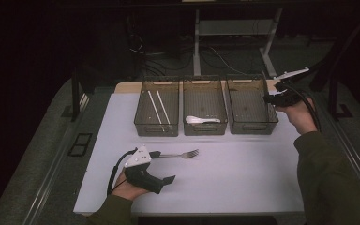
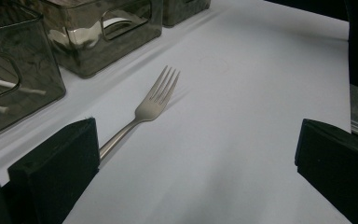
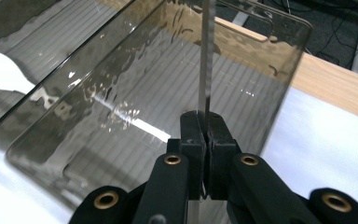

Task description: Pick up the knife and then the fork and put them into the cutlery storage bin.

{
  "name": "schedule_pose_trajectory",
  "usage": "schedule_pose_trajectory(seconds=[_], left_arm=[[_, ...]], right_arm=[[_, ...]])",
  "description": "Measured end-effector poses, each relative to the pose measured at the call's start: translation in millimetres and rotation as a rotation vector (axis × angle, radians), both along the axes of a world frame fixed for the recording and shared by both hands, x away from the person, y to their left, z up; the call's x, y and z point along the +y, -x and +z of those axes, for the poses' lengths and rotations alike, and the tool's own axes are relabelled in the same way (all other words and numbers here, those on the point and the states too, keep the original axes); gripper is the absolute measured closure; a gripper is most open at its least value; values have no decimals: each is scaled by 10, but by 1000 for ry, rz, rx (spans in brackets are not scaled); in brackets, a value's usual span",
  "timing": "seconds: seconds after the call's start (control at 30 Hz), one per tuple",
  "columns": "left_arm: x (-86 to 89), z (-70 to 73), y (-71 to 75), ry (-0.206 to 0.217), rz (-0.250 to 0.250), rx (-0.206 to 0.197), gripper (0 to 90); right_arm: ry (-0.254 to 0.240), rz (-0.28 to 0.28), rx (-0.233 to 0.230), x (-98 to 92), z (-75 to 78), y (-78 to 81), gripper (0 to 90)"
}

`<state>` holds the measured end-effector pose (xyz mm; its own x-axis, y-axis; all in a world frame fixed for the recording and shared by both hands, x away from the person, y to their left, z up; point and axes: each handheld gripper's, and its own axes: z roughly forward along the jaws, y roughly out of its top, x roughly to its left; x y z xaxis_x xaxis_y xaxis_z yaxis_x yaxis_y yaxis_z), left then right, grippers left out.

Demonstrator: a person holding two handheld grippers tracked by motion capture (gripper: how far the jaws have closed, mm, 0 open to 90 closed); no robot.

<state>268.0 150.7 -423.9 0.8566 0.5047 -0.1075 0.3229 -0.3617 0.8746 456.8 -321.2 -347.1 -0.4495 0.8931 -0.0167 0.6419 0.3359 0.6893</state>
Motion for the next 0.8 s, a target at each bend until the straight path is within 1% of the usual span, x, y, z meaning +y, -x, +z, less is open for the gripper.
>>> schedule_pose_trajectory(seconds=[0.07,0.17,0.23,0.33,0.47,0.57,0.67,0.77,0.8], left_arm=[[-3,0,-2,1,-1,1,0],[-3,3,2,-5,-4,0,0],[-3,2,0,-6,-5,0,0],[-7,2,-2,-6,-7,0,0],[-12,3,0,-9,-12,-1,0],[-14,4,2,-7,-12,-2,0],[-15,4,1,-10,-11,-1,0],[-16,5,4,-11,-9,-3,0],[-16,5,4,-11,-9,-3,0]], right_arm=[[2,-1,11,53,-55,-70,876],[22,-1,32,139,-157,-166,876],[31,1,48,187,-228,-218,876],[40,-1,59,246,-314,-280,873],[27,-5,82,284,-373,-326,852],[-26,-14,77,264,-357,-323,748],[-46,-7,77,256,-336,-303,663],[-94,1,93,237,-312,-275,562],[-101,5,90,230,-300,-260,530]])
